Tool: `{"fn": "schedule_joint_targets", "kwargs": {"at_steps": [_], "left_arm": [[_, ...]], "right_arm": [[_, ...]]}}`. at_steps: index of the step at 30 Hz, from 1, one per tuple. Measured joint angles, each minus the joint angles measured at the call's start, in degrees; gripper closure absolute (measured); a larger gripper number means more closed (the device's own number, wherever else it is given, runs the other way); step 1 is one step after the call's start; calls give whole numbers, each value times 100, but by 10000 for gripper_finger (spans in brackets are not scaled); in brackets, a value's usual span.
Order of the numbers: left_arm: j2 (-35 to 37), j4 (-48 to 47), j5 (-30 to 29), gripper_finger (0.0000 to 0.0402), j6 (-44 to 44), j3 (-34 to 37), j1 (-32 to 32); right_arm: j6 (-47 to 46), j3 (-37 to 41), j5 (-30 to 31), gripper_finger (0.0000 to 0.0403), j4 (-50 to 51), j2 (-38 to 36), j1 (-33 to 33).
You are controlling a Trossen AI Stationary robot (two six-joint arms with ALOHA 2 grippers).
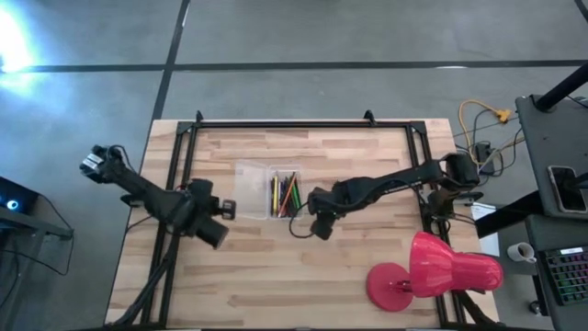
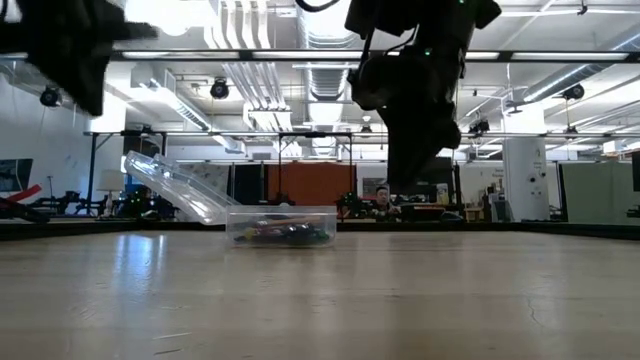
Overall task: Pick & place school supplies into a supply box
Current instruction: Close the transparent supply box
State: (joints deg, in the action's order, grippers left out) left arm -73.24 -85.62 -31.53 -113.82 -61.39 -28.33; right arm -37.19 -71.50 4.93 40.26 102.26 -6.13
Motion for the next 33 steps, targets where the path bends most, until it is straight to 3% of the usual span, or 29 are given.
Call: {"fn": "schedule_joint_targets", "kwargs": {"at_steps": [2, 5, 9, 15, 23, 26, 33], "left_arm": [[319, 422, 214, 402, -97, 580, 151], [1039, 1904, 238, 402, -111, 1526, 228], [2102, 4067, -317, 402, -183, 2949, 249], [2824, 5702, -598, 402, -511, 4424, 405], [2381, 5916, -616, 402, -401, 4509, 1060], [2130, 6202, -616, 402, -21, 4387, 1356], [1508, 7748, -630, 402, 1531, 3969, 1897]], "right_arm": [[-186, 44, 49, 316, -42, 0, -48], [-370, 36, 345, 322, -106, -2, -72], [-650, 41, 562, 330, -116, -2, 110], [-1040, 154, 576, 335, -193, -2, 550], [-1041, 414, 274, 334, -480, 7, 1143], [-1045, 589, -51, 335, -961, 12, 1218], [-1129, 806, -109, 335, -1499, 13, 1215]]}}
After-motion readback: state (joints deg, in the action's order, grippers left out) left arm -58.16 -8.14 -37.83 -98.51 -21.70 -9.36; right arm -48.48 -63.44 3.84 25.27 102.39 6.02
